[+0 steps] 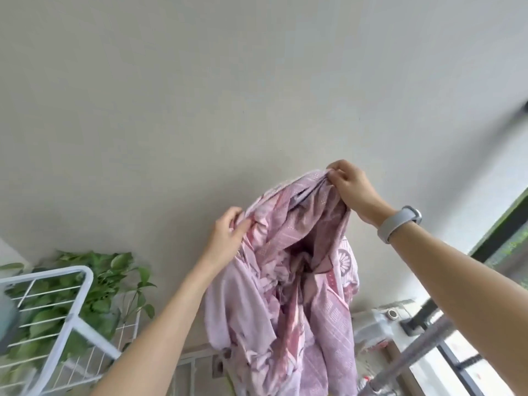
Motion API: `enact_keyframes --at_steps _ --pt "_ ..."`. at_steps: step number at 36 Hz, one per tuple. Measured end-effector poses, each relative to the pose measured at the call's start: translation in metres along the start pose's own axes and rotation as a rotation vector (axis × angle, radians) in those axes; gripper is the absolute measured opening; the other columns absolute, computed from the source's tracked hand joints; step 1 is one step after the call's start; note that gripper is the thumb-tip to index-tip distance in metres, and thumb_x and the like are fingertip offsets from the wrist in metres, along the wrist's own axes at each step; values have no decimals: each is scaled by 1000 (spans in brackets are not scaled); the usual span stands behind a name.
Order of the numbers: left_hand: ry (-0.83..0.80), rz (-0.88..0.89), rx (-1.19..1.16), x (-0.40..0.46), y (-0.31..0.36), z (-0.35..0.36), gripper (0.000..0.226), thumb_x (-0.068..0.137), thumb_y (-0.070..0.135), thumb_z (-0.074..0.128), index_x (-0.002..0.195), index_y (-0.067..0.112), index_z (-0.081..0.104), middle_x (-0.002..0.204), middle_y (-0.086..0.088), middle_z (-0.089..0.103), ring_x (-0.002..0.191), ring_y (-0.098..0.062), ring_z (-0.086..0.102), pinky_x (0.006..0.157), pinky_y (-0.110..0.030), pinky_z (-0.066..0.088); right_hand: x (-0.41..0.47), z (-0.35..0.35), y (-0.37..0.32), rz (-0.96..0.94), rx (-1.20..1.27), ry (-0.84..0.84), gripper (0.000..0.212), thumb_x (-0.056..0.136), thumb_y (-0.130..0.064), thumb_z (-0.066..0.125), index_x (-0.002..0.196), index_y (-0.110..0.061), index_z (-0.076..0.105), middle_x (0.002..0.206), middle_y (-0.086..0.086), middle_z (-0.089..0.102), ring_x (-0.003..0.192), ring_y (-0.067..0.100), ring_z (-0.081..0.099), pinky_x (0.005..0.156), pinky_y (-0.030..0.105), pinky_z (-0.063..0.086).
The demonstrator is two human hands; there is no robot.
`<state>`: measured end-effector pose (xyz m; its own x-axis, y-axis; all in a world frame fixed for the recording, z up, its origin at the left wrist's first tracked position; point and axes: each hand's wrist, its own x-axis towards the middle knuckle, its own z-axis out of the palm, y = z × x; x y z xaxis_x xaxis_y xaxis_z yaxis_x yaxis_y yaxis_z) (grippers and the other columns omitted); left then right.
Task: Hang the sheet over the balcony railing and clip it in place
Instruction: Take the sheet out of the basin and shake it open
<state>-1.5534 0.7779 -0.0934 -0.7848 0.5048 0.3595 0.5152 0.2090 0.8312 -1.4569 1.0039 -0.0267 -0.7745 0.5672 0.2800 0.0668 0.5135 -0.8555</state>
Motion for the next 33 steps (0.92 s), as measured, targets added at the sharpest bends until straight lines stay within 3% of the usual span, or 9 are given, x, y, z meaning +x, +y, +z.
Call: enact_keyframes --at_steps 3,6,12,15,18,23,26,29,33 --pt "149 13 192 24 23 -24 14 88 11 58 101 10 63 91 -7 64 82 -19 58 71 -28 41 -1 -9 1 14 -116 -36 13 93 -12 45 98 -10 57 88 9 59 77 19 51 64 26 40" --pt "173 -11 417 37 43 -32 36 86 17 57 121 21 54 119 -12 51 108 -28 53 93 -38 43 5 -16 -20 -10 -126 -16 15 93 -13 46 100 -8 58 89 11 60 78 21 54 68 32 45" --pt "-67 212 153 13 76 9 89 68 67 58 140 45 11 146 14 25 131 1 23 107 -21 19 12 -22 -79 -151 -14 -49 11 90 -11 50 85 -12 59 77 3 59 76 17 55 70 32 47" --pt "-7 174 63 20 82 25 50 81 43 63 122 21 44 117 3 59 106 -12 56 88 -23 42 4 -19 -92 -169 68 -153 15 89 -8 52 76 -14 59 72 1 58 73 16 54 69 31 47" --pt "20 142 -6 31 83 17 9 87 16 60 87 8 56 80 -7 63 75 -16 55 70 -33 41 -6 -24 -81 -186 -18 -200 10 90 -10 53 84 -11 60 78 3 61 75 14 55 68 24 45" --pt "-33 71 28 37 79 6 11 89 10 57 90 0 61 85 -16 64 80 -17 54 75 -35 41 -43 -17 -26 -135 -24 -335 21 88 -22 59 105 -12 52 69 3 55 61 9 48 55 22 39" --pt "51 -21 -85 43 83 4 17 91 10 53 90 -6 59 82 -14 58 78 -16 49 74 -33 39 -66 -3 0 -78 2 -463 45 80 -26 67 117 -18 43 79 0 59 69 8 56 64 20 46" --pt "88 -60 -136 50 91 7 19 90 12 52 93 -6 58 94 -24 64 82 -20 54 83 -42 46 -71 4 11 -104 -166 -322 18 85 -23 63 77 -21 48 71 -1 55 65 16 50 65 33 45" --pt "128 -60 -76 59 90 0 12 89 17 55 90 5 58 94 -12 64 85 -18 55 79 -34 42 -55 -14 -5 -104 -103 -147 33 90 -13 53 61 -14 39 55 -4 37 52 10 31 48 21 28"
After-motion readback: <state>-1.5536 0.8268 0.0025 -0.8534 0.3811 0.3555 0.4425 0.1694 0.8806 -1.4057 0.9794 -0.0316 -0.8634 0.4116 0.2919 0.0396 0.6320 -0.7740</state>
